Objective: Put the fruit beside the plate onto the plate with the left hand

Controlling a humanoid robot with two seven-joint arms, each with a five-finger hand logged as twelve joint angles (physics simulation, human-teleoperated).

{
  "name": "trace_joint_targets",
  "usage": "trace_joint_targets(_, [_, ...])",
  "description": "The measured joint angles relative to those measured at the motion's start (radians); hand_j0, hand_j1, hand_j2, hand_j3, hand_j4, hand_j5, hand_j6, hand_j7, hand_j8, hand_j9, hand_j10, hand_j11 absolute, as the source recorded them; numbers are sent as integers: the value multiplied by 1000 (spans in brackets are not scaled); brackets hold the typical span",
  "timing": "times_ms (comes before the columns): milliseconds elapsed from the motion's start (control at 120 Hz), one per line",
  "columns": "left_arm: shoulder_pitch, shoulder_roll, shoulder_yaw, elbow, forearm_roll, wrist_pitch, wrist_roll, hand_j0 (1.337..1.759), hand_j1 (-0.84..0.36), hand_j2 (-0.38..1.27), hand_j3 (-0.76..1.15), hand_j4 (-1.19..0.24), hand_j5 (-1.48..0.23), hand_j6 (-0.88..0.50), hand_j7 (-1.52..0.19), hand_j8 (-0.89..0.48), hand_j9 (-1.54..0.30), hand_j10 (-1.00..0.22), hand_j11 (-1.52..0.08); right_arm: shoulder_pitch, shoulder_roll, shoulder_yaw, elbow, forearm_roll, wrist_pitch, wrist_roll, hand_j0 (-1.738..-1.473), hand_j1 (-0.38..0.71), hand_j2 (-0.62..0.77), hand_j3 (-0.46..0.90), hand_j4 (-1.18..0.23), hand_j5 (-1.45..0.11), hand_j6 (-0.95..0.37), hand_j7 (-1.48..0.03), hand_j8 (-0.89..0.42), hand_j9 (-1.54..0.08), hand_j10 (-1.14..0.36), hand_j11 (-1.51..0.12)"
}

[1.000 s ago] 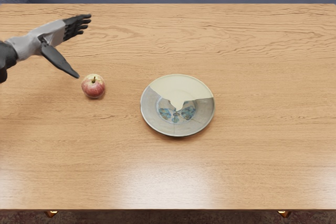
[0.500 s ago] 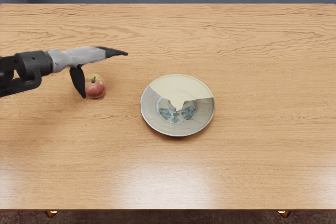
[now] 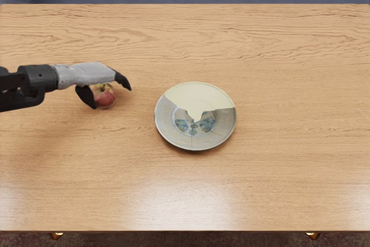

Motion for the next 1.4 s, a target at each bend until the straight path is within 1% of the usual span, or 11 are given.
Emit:
trace_joint_targets(342, [15,-17,25,49,1,13,1,1657,-147,66,0,-431,-568,-432,-567,-438,-566,-432,-565,0,0,0,0,0,0,0,-1658,-349,0,0,0,0,-1,0,0,0,0,0])
trace_joint_targets(408, [32,-21,25,59,-4,17,1,1656,-176,26,0,-480,-571,-413,-591,-373,-602,-459,-600,0,0,0,0,0,0,0,-1658,-349,0,0,0,0,-1,0,-1,0,0,0])
trace_joint_targets(483, [40,-28,22,71,-11,23,0,1655,-168,100,0,-583,-531,-451,-633,-377,-647,-505,-644,0,0,0,0,0,0,0,-1658,-349,0,0,-1,0,-1,0,-1,0,-1,0])
trace_joint_targets(542, [40,-29,24,76,-7,21,0,1655,-182,136,0,-589,-571,-433,-657,-392,-673,-519,-670,0,0,0,0,0,0,0,-1658,-349,0,0,-1,0,-1,0,-1,0,-1,0])
trace_joint_targets(650, [40,-29,26,80,-4,18,0,1655,-196,199,0,-606,-634,-423,-704,-384,-727,-514,-718,0,0,0,0,0,0,0,-1658,-349,0,0,-1,0,-1,0,-1,0,0,0])
trace_joint_targets(758, [43,-33,27,86,-3,18,1,1654,-171,147,0,-622,-678,-418,-736,-383,-767,-515,-758,0,0,0,0,0,0,0,-1658,-349,0,0,0,0,-1,0,-1,0,0,0])
trace_joint_targets(825, [44,-35,27,88,-3,18,0,1654,-177,199,0,-632,-696,-433,-741,-397,-781,-523,-778,0,0,0,0,1,0,0,-1658,-349,0,0,-1,0,-1,0,-1,0,0,0])
trace_joint_targets(925, [55,-35,26,89,-5,20,0,1653,-163,84,0,-665,-693,-424,-732,-359,-790,-504,-810,0,0,0,0,1,0,0,-1658,-349,0,0,-1,0,-1,0,-1,0,-1,0])
trace_joint_targets(1083, [56,-35,27,90,-3,20,0,1652,-186,119,0,-673,-709,-410,-743,-332,-821,-480,-844,0,0,0,0,0,0,0,-1658,-349,0,0,-1,0,-1,0,-1,0,-1,0])
trace_joint_targets(1308, [62,-37,27,91,-4,21,0,1652,-250,305,0,-638,-753,-376,-774,-325,-848,-445,-901,0,0,0,0,0,0,0,-1658,-349,0,0,-1,0,-1,0,-1,0,-1,0])
trace_joint_targets(1400, [63,-37,33,95,-4,21,-1,1650,-287,354,1,-608,-785,-322,-798,-262,-892,-403,-931,0,0,0,0,0,0,0,-1658,-349,0,0,-1,0,-1,0,-1,0,-1,0])
